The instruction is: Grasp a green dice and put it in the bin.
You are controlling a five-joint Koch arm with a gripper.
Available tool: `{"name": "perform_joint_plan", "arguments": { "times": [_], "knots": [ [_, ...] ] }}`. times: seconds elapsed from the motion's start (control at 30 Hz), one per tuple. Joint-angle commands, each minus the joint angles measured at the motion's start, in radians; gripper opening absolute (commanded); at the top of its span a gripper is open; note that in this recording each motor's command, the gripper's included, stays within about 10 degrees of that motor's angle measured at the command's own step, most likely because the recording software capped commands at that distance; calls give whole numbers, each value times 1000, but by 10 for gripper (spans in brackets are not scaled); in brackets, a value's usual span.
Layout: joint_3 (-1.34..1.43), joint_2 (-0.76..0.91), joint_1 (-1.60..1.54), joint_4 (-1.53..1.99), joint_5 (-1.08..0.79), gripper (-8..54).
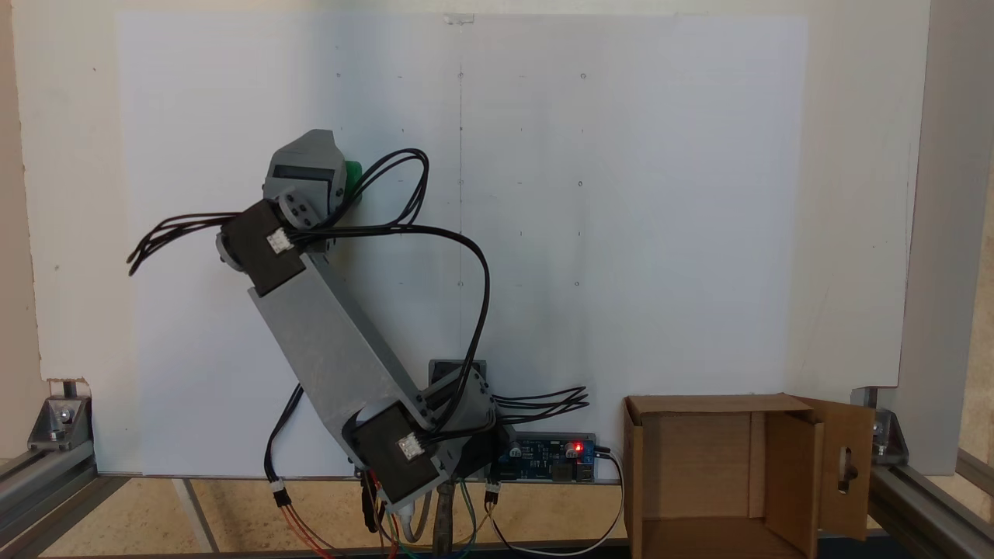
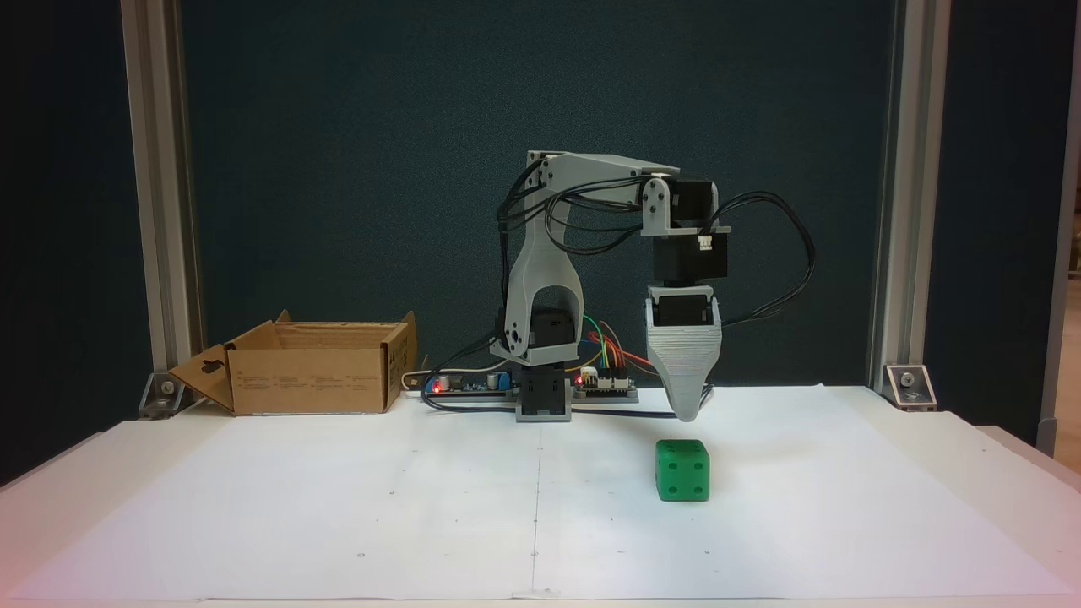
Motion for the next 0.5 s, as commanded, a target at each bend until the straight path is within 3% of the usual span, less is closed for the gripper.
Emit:
{"name": "perform_joint_plan", "arguments": {
  "times": [0.0,0.47],
  "knots": [
    [-9,-2,-5,-23,67,424],
    [9,-74,-12,-37,67,423]
  ]
}}
